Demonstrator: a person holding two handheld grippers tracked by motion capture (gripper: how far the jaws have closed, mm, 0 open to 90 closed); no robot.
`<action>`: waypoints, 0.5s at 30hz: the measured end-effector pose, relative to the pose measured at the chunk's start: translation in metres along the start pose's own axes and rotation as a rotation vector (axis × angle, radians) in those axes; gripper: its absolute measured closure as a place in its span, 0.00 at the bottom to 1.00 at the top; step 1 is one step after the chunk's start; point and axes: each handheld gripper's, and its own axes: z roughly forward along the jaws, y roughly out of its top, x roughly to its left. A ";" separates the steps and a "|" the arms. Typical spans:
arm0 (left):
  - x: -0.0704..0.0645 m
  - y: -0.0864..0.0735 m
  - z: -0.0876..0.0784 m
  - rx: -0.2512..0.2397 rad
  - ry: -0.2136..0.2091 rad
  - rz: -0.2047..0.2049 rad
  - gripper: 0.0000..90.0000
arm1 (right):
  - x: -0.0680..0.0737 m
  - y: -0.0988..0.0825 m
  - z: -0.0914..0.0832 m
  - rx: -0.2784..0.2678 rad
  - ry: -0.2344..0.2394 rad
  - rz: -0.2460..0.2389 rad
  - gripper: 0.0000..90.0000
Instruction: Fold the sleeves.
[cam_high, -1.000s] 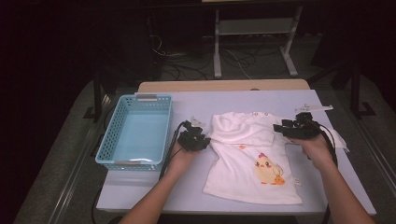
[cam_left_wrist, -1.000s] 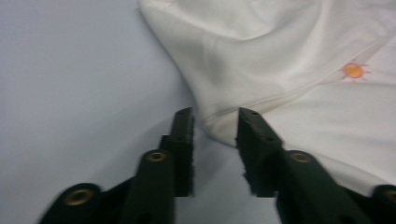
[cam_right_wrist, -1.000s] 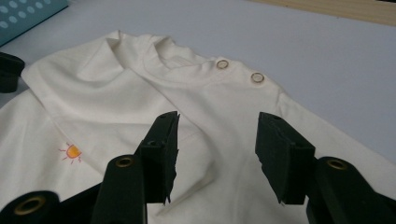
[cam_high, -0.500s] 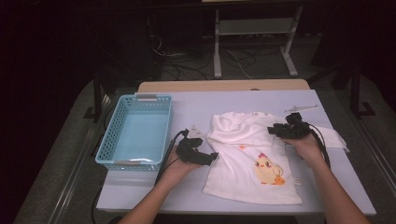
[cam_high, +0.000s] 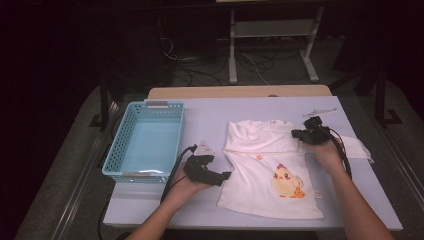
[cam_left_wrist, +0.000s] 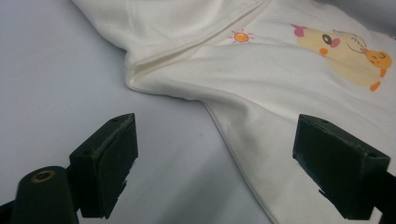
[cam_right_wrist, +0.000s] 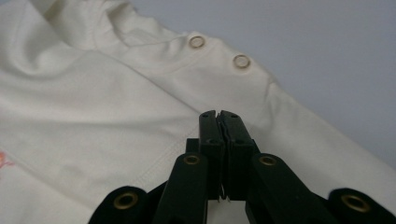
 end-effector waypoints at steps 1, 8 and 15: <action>0.000 0.000 0.001 0.003 -0.001 -0.001 0.14 | -0.002 -0.001 0.002 0.001 0.007 0.009 0.95; 0.002 -0.001 0.003 0.014 0.010 0.005 0.09 | -0.007 -0.006 0.006 0.006 0.040 0.020 0.81; 0.002 0.000 0.003 0.001 0.009 0.018 0.02 | -0.016 -0.005 -0.017 -0.048 0.037 0.043 0.60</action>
